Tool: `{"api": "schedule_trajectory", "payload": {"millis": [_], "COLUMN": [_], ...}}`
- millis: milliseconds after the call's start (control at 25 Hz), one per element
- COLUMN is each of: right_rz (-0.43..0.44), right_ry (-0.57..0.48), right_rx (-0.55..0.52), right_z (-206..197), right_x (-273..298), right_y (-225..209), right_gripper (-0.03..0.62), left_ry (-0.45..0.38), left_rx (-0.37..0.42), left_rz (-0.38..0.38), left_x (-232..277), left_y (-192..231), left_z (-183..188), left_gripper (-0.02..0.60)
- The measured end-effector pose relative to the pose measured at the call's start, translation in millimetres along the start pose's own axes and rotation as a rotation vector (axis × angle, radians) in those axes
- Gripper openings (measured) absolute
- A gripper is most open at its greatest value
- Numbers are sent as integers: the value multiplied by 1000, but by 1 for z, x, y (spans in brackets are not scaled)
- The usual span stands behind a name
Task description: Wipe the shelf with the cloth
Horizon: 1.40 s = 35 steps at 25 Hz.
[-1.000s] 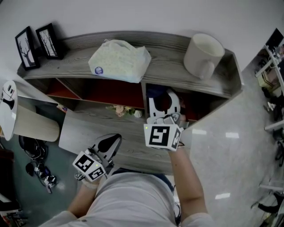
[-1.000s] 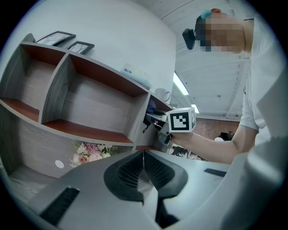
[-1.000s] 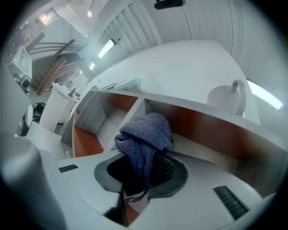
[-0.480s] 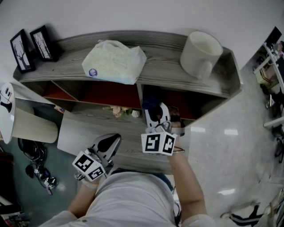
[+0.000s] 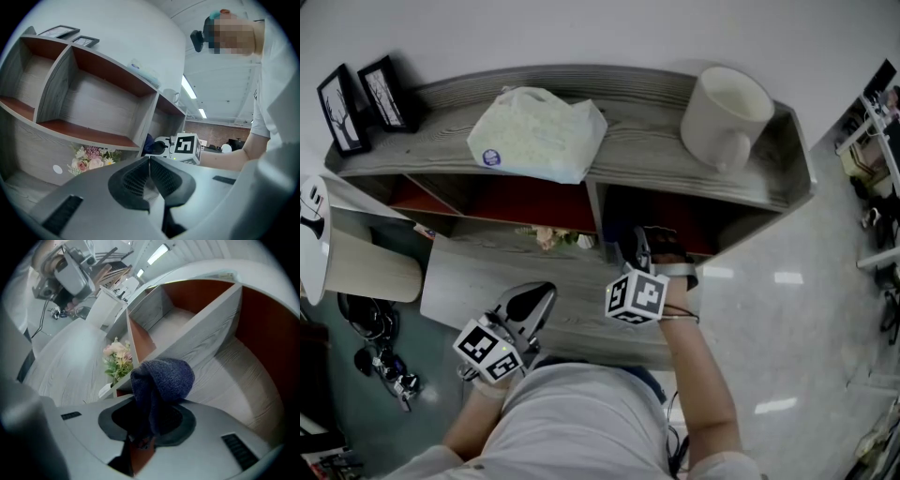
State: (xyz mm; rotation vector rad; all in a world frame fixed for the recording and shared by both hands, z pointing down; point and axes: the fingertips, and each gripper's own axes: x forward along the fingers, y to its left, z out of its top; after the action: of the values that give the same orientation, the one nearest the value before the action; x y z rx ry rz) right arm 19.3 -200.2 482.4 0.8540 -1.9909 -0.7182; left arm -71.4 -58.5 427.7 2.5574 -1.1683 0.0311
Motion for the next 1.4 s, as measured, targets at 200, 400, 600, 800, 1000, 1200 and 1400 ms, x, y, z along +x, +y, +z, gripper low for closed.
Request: {"api": "schedule_trajectory", "payload": {"millis": [200,400,600,800,1000,1200,1400], "right_rz": [51,56,26,-24,-10,-22,68], "right_ry": [29,45,43,6,-42,37,98], "right_rx": [64,92,123,186,360,349,399], "right_z": [-7,-10,-10,0,1,-24,-48], "right_x": [16,37,51,49,37,17,4], "right_y": [1,-12,-35,-61,-62,-42,-17], "right_gripper": [91,92,92,92,92,92,167], "left_ry": [1,5,2,-3,-6,-6,-2], "left_rx": [-4,-8,-6,-10,-5,-3,-4], "left_rz": [10,24,49,68,59,52,45], "left_x": [0,-2,-7,-10,-7,-7,-8], "left_y": [2,5,10,15,13,10,8], "left_z": [0,-1,0,1,2,2,-1], "left_gripper": [20,20,20,20,20,20,19]}}
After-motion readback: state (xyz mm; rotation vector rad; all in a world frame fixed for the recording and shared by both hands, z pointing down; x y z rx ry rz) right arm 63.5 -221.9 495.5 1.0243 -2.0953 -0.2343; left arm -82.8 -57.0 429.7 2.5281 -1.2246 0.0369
